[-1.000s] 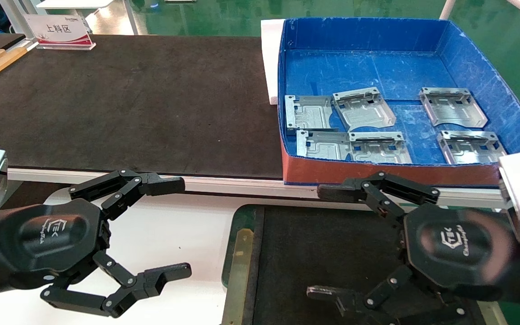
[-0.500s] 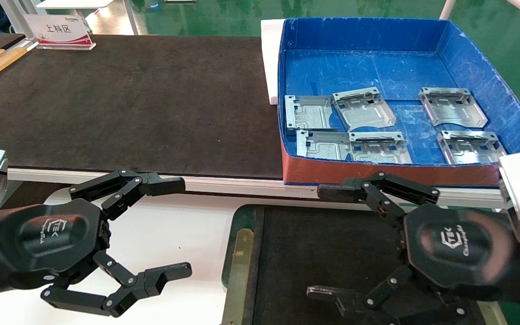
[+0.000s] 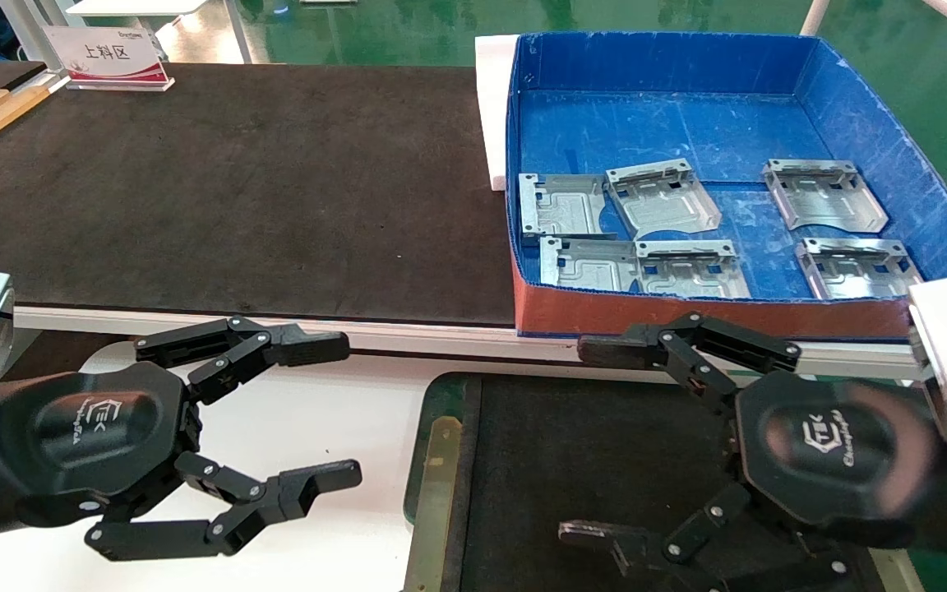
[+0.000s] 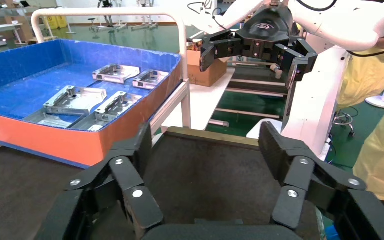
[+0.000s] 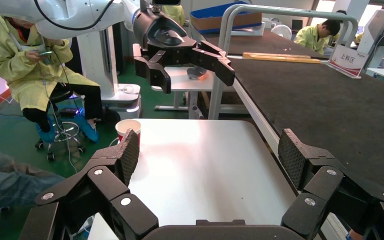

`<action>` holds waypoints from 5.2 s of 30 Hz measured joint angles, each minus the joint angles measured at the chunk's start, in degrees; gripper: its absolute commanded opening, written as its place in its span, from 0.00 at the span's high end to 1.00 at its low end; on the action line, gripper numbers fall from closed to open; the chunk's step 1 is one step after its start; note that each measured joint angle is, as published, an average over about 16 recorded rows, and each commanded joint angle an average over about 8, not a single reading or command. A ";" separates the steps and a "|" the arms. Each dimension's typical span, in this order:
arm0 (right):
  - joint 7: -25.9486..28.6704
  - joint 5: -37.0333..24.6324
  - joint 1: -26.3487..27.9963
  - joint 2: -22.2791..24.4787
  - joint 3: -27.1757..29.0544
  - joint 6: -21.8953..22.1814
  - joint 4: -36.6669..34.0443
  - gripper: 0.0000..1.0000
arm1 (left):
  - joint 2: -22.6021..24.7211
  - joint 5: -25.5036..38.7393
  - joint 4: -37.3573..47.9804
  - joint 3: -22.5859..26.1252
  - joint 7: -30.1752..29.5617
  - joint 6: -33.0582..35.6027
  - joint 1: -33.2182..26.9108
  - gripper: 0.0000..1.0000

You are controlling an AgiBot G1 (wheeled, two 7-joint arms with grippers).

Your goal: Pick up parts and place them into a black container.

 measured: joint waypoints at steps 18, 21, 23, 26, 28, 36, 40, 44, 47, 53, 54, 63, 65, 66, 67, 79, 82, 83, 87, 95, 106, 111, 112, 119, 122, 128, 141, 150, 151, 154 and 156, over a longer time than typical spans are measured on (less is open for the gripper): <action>0.00 0.00 0.00 0.00 0.00 0.00 0.00 0.00 | 0.00 0.00 0.00 0.00 0.00 0.00 0.00 1.00; 0.00 0.00 0.00 0.00 0.00 0.00 0.00 0.00 | 0.00 0.00 0.00 0.00 0.00 0.00 0.00 1.00; 0.00 0.00 0.00 0.00 0.00 0.00 0.00 0.00 | 0.00 0.00 0.00 0.00 0.00 0.00 0.00 1.00; 0.00 0.00 0.00 0.00 0.00 0.00 0.00 0.00 | 0.00 0.00 0.00 0.00 0.00 0.00 0.00 1.00; 0.00 0.00 0.00 0.00 0.00 0.00 0.00 0.00 | 0.00 0.00 0.00 0.00 0.00 0.00 0.00 1.00; 0.01 -0.01 0.00 0.00 0.00 0.00 0.01 0.00 | 0.00 0.00 0.00 0.00 0.00 0.00 0.00 0.82; 0.06 -0.08 0.18 -0.05 -0.04 -0.01 0.08 0.00 | 0.00 0.00 0.00 0.00 0.00 0.00 0.00 0.32; 0.38 -0.35 1.02 -0.26 -0.15 0.18 0.11 0.00 | 0.00 0.00 0.00 0.00 0.00 0.00 0.00 0.00; 0.82 -0.84 2.13 -0.57 -0.28 0.67 -0.14 0.00 | 0.00 0.00 0.00 0.00 0.00 0.00 0.00 0.00; 1.85 -2.77 5.59 -1.61 -0.74 2.58 -2.15 0.00 | 0.00 0.00 0.00 0.00 0.00 0.00 0.00 0.00; 1.98 -3.26 6.31 -1.83 -0.84 3.03 -2.80 0.00 | 0.00 0.00 0.00 0.00 0.00 0.00 0.00 0.00; 0.92 -9.24 13.28 -4.30 -2.06 7.50 -13.36 0.00 | 0.00 0.00 0.00 0.00 0.00 0.00 0.00 0.00; 0.14 -10.74 14.94 -4.94 -2.40 8.41 -16.73 0.00 | 0.00 0.00 0.00 0.00 0.00 0.00 0.00 0.00; -0.29 -11.49 15.78 -5.28 -2.57 8.86 -18.53 0.00 | 0.00 0.00 0.00 0.00 0.00 0.00 0.00 0.00; -0.74 -12.21 16.63 -5.65 -2.75 9.31 -20.38 0.00 | 0.00 0.00 0.00 0.00 0.00 0.00 0.00 0.00; -6.60 -19.45 26.87 -11.18 -4.79 16.30 -44.83 0.00 | 0.00 0.00 0.00 0.00 0.00 0.00 0.00 0.00; -7.55 -20.78 29.17 -12.86 -5.25 18.88 -50.59 0.00 | 0.00 0.00 0.00 0.00 0.00 0.00 0.00 0.00; -7.81 -21.19 29.89 -13.42 -5.39 19.79 -52.39 0.00 | 0.00 0.00 0.00 0.00 0.00 0.00 0.00 0.00; -8.35 -22.63 32.56 -15.56 -5.98 23.53 -58.72 0.00 | 0.00 0.00 0.00 0.00 0.00 0.00 0.00 0.00; -6.33 -25.85 37.25 -19.28 -7.82 31.13 -67.93 0.00 | 0.00 0.00 0.00 0.00 0.00 0.00 0.00 0.00; 1.17 -31.93 41.98 -22.98 -11.94 38.95 -74.96 0.00 | 0.00 0.00 0.00 0.00 0.00 0.00 0.00 0.00; 4.62 -34.36 43.05 -24.11 -13.62 41.07 -76.25 0.00 | 0.00 0.00 0.00 0.00 0.00 0.00 0.00 0.00; 5.21 -34.78 43.17 -24.28 -13.92 41.41 -76.37 0.07 | 0.00 0.00 0.00 0.00 0.00 0.00 0.00 0.00; 8.29 -36.82 43.42 -24.99 -15.34 43.24 -76.31 0.94 | 0.00 0.00 0.00 0.00 0.00 0.00 0.00 0.00; 9.08 -37.33 43.27 -25.11 -15.70 43.80 -75.98 1.00 | 0.00 0.00 0.00 0.00 0.00 0.00 0.00 0.00; 10.16 -37.97 42.76 -25.20 -16.15 44.48 -75.31 1.00 | 0.00 0.00 0.00 0.00 0.00 0.00 0.00 0.00; 11.14 -38.76 41.97 -25.36 -16.70 45.10 -74.15 1.00 | 0.00 0.00 0.00 0.00 0.00 0.00 0.00 0.00; 11.31 -39.22 41.74 -25.60 -17.03 45.32 -73.75 1.00 | 0.00 0.00 0.00 0.00 0.00 0.00 0.00 0.00; 11.32 -39.27 41.71 -25.62 -17.06 45.34 -73.73 1.00 | 0.00 0.00 0.00 0.00 0.00 0.00 0.00 0.00; 11.34 -39.38 41.61 -25.70 -17.14 45.36 -73.67 1.00 | 0.00 0.00 0.00 0.00 0.00 0.00 0.00 0.00; 11.36 -39.44 41.54 -25.74 -17.17 45.38 -73.65 1.00 | 0.00 0.00 0.00 0.00 0.00 0.00 0.00 0.00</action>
